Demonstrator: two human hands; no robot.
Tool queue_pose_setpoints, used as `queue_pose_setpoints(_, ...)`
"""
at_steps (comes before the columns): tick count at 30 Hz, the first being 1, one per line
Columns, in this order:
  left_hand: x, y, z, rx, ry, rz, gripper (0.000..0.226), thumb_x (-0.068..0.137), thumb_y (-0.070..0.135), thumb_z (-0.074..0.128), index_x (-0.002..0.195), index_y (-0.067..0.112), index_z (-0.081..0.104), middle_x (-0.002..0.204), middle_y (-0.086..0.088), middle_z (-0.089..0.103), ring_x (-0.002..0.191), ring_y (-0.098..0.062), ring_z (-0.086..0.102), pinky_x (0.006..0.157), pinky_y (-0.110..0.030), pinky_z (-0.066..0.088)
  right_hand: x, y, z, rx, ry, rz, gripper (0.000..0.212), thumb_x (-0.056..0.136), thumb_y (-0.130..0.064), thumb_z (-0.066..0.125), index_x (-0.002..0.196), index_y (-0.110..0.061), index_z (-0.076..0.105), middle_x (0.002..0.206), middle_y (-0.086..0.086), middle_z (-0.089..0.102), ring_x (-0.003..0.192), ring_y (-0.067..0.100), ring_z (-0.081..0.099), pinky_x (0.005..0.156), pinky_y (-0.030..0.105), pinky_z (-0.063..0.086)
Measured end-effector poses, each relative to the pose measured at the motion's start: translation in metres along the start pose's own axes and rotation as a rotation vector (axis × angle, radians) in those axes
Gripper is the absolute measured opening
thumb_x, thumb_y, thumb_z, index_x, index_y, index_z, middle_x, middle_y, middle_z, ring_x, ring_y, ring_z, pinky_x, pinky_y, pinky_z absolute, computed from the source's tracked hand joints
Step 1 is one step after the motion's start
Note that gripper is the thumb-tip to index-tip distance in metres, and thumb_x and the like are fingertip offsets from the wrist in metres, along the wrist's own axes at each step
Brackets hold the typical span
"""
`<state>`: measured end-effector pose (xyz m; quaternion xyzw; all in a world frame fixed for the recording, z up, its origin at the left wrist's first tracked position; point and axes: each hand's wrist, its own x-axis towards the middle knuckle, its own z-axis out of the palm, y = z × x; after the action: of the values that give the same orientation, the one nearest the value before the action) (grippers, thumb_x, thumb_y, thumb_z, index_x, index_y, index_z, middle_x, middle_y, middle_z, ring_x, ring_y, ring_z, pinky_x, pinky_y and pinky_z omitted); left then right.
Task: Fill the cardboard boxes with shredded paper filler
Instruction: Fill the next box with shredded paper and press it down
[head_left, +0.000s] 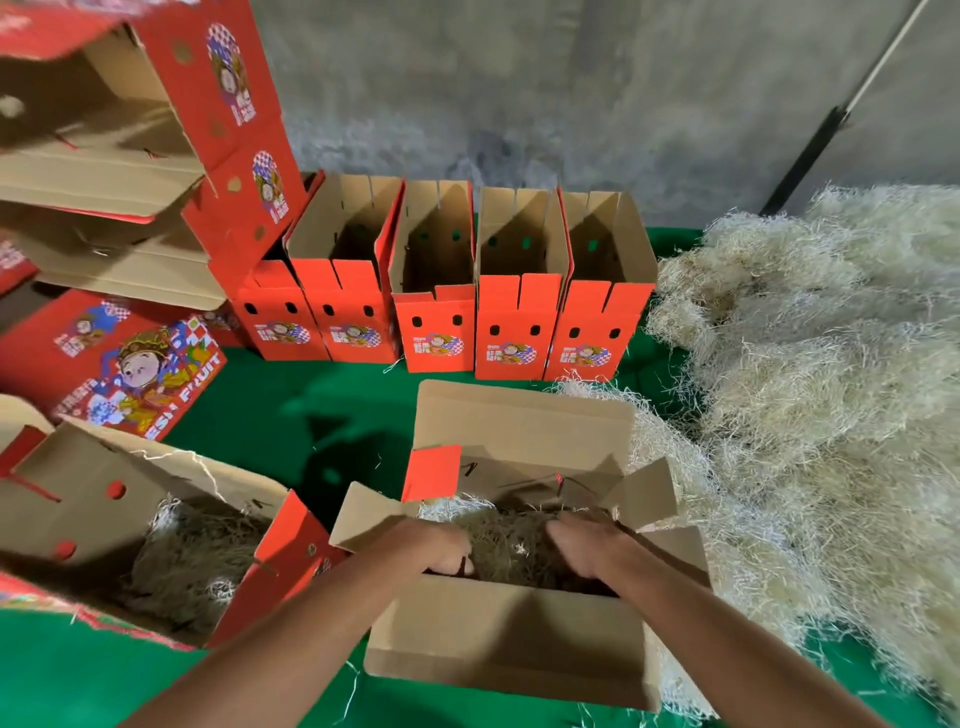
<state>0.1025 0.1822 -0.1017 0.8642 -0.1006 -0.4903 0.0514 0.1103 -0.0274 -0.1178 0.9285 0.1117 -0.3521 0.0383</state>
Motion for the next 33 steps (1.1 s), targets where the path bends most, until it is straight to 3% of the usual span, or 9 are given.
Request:
queue_pose_setpoints(3,-0.025,-0.004,-0.010,-0.036,0.312,0.106,0.019,0.099,0.038,0.052,0.098,0.024,0.064,0.108,-0.003,0.068,0.090,-0.023,0.062,0.074,-0.032,0.046,-0.021,-0.005,-0.030,0.061,0.149,-0.091,0.030,0.091,-0.012,0.058,0.120,-0.014,0.062,0.119,0.010,0.065,0.106,0.029,0.066,0.089,0.039,0.055)
queue_pose_setpoints(8,-0.065,-0.004,-0.017,-0.010,0.855,0.338,0.016,0.098,0.036,0.049,0.105,0.029,0.062,0.112,0.010,0.057,0.100,-0.015,0.061,0.086,-0.036,0.050,-0.062,-0.006,-0.063,0.206,0.535,-0.123,0.013,0.096,-0.027,0.058,0.107,-0.025,0.065,0.081,-0.005,0.068,0.061,0.003,0.063,0.061,0.026,0.059)
queue_pose_setpoints(13,-0.088,-0.020,-0.005,0.127,1.447,0.252,0.044,0.084,0.024,0.067,0.128,0.019,0.059,0.137,-0.001,0.051,0.133,-0.024,0.044,0.117,-0.051,0.027,-0.098,0.019,-0.051,0.272,1.075,0.043,0.037,0.095,-0.030,0.063,0.129,-0.016,0.059,0.123,0.001,0.064,0.113,0.020,0.060,0.099,0.045,0.052)
queue_pose_setpoints(16,-0.093,-0.034,0.005,-0.076,1.445,-0.005,0.070,0.080,0.030,0.073,0.141,0.012,0.043,0.141,-0.010,0.046,0.134,-0.032,0.041,0.116,-0.048,0.031,-0.110,0.034,-0.031,0.456,1.080,0.177,0.061,0.094,-0.031,0.065,0.144,-0.009,0.039,0.138,0.012,0.054,0.120,0.029,0.055,0.094,0.047,0.052)
queue_pose_setpoints(20,-0.094,-0.033,0.015,-0.358,1.227,-0.076,0.074,0.088,0.034,0.071,0.148,0.011,0.032,0.138,-0.010,0.051,0.123,-0.031,0.054,0.103,-0.045,0.046,-0.106,0.042,-0.021,0.939,0.672,0.230,0.056,0.094,-0.030,0.068,0.140,-0.008,0.044,0.123,0.013,0.065,0.089,0.021,0.066,0.067,0.024,0.053)
queue_pose_setpoints(22,-0.094,-0.035,0.018,-0.442,1.210,-0.042,0.066,0.091,0.030,0.068,0.146,0.010,0.038,0.137,-0.010,0.054,0.121,-0.030,0.057,0.102,-0.046,0.046,-0.100,0.045,-0.018,0.926,0.596,0.214,0.032,0.095,-0.029,0.065,0.120,-0.010,0.061,0.107,0.009,0.071,0.094,0.028,0.069,0.078,0.032,0.056)
queue_pose_setpoints(24,-0.097,-0.041,0.018,-0.489,1.236,-0.011,0.052,0.093,0.021,0.065,0.141,0.010,0.047,0.135,-0.008,0.054,0.124,-0.029,0.053,0.103,-0.045,0.045,-0.097,0.046,-0.018,0.858,0.583,0.218,0.017,0.095,-0.029,0.062,0.099,-0.013,0.067,0.089,0.005,0.072,0.081,0.025,0.069,0.070,0.033,0.055)
queue_pose_setpoints(29,-0.114,-0.045,0.031,-0.372,1.250,0.042,0.041,0.096,0.014,0.059,0.136,0.011,0.053,0.141,-0.004,0.048,0.124,-0.022,0.051,0.105,-0.033,0.040,-0.094,0.046,-0.013,0.678,0.669,0.334,0.024,0.094,-0.038,0.063,0.090,-0.014,0.069,0.066,-0.001,0.060,0.057,0.019,0.058,0.049,0.020,0.040)
queue_pose_setpoints(33,-0.137,-0.045,0.052,-0.126,1.310,-0.031,0.042,0.092,0.008,0.059,0.134,0.004,0.055,0.144,-0.011,0.047,0.136,-0.029,0.041,0.118,-0.039,0.029,-0.091,0.046,-0.012,0.564,0.700,0.328,0.031,0.095,-0.039,0.063,0.089,-0.010,0.069,0.067,0.004,0.060,0.054,0.019,0.054,0.045,0.018,0.032)
